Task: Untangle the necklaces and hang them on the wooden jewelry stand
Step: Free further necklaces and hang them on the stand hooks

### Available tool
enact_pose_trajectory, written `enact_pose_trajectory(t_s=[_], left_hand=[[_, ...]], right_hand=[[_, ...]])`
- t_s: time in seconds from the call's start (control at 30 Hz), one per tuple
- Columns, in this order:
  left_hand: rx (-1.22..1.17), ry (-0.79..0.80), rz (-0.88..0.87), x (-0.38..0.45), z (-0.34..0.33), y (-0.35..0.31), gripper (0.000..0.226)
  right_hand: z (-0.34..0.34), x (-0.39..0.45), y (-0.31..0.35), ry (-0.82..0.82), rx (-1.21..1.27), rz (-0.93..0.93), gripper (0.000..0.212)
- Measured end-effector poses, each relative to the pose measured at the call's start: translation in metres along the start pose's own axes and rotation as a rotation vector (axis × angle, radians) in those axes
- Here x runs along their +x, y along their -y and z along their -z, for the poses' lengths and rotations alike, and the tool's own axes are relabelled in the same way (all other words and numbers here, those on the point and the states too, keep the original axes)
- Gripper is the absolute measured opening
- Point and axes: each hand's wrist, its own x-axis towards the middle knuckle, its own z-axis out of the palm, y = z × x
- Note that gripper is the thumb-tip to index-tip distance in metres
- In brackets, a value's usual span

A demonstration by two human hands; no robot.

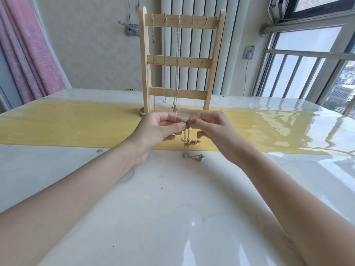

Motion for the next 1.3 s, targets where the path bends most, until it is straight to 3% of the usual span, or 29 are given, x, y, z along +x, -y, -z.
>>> enact_pose_trajectory(t_s=[0.17,0.4,0.5,0.6,0.67,0.83,0.97,1.17,1.3], left_hand=[[0.097,-0.035,0.003,-0.001,-0.001,-0.001,0.013],[-0.164,-0.003,0.277,0.0,-0.005,0.0,0.018],[-0.235,-0.046,0.344,0.002,-0.004,0.0,0.018],[-0.293,-0.117,0.342,0.005,0.004,0.0,0.022],[-0.3,-0.142,0.291,0.006,0.009,0.0,0.022],[-0.155,-0.026,0.116,0.004,0.004,-0.006,0.014],[-0.028,0.057,0.082,0.001,0.0,-0.004,0.012],[0.111,0.021,-0.002,0.002,0.003,-0.005,0.018],[-0.011,0.025,0.085,0.002,0.001,-0.006,0.022]], right_hand=[[-0.003,0.003,-0.001,-0.051,-0.319,0.109,0.02],[-0.007,0.007,-0.013,-0.115,-0.624,0.502,0.011],[-0.009,0.007,-0.013,-0.123,-0.637,0.545,0.01],[-0.007,0.007,-0.011,-0.122,-0.518,0.452,0.007],[-0.003,0.006,-0.006,-0.067,-0.354,0.246,0.009],[-0.001,0.002,-0.006,-0.012,-0.072,-0.029,0.026],[-0.003,0.003,-0.008,-0.028,-0.025,-0.069,0.027],[-0.003,0.002,-0.006,-0.004,-0.075,-0.063,0.021],[-0.005,0.001,-0.003,0.049,-0.171,-0.03,0.014]])
